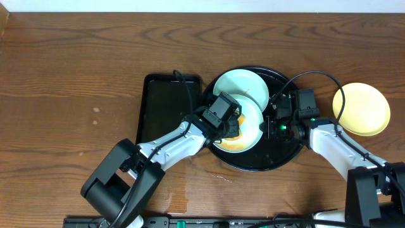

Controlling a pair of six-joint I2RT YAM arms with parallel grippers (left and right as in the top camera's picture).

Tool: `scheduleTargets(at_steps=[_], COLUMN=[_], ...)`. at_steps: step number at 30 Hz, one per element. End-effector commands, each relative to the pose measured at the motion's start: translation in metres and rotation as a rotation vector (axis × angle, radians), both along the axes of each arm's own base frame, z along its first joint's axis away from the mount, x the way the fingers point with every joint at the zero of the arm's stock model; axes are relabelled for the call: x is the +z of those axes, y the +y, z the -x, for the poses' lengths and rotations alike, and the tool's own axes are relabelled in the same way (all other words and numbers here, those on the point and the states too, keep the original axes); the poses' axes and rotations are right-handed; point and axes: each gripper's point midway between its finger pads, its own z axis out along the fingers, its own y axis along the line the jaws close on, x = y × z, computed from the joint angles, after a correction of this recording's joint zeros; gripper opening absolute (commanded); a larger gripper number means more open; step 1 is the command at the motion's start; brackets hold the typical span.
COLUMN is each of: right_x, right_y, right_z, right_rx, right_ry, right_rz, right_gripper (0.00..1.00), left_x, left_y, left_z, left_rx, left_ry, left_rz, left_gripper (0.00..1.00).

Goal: Clean dirty plates on tray and stack at the side
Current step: 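Return the sponge to the black water tray with the left gripper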

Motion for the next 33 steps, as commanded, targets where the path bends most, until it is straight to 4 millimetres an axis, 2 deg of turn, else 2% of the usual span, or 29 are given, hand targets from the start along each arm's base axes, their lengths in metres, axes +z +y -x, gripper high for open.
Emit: scheduleTargets(at_steps=[1, 8, 12, 16, 18, 21, 24, 27, 33], right_x=[-0.009, -0.009, -0.009, -0.009, -0.009, -0.01, -0.009, -0.007, 0.007], right_y=[-0.006, -0.006, -0.006, -0.006, -0.006, -0.008, -0.008, -0.008, -0.007], right_z=[0.008, 0.008, 0.008, 0.008, 0.008, 0.006, 0.004, 0.002, -0.001], right_rx=[0.008, 0.011, 0.011, 0.011, 0.011, 0.009, 0.017, 0.016, 0.015], right_ry=[0.027, 0.025, 0.026, 0.027, 0.026, 0.016, 0.003, -0.008, -0.051], right_rz=[0.047, 0.048, 0.048, 0.048, 0.049, 0.066, 0.067, 0.065, 0.058], right_gripper=[0.01, 0.01, 0.01, 0.01, 0.01, 0.01, 0.01, 0.01, 0.01], left_x=[-0.002, -0.001, 0.009, 0.042, 0.061, 0.085, 0.097, 0.097, 0.08], left_y=[0.032, 0.058, 0.062, 0.048, 0.05, 0.066, 0.09, 0.107, 0.138], left_z=[-0.023, -0.044, -0.05, -0.045, -0.043, -0.043, -0.043, -0.043, -0.05], left_rx=[0.093, 0.174, 0.189, 0.113, 0.093, 0.105, 0.167, 0.203, 0.272], left_ry=[-0.062, -0.073, -0.083, -0.12, -0.158, -0.23, -0.277, -0.272, -0.209], left_rz=[-0.095, -0.102, -0.074, 0.011, 0.019, -0.035, -0.123, -0.171, -0.22], left_gripper=[0.07, 0.08, 0.07, 0.07, 0.08, 0.08, 0.08, 0.08, 0.08])
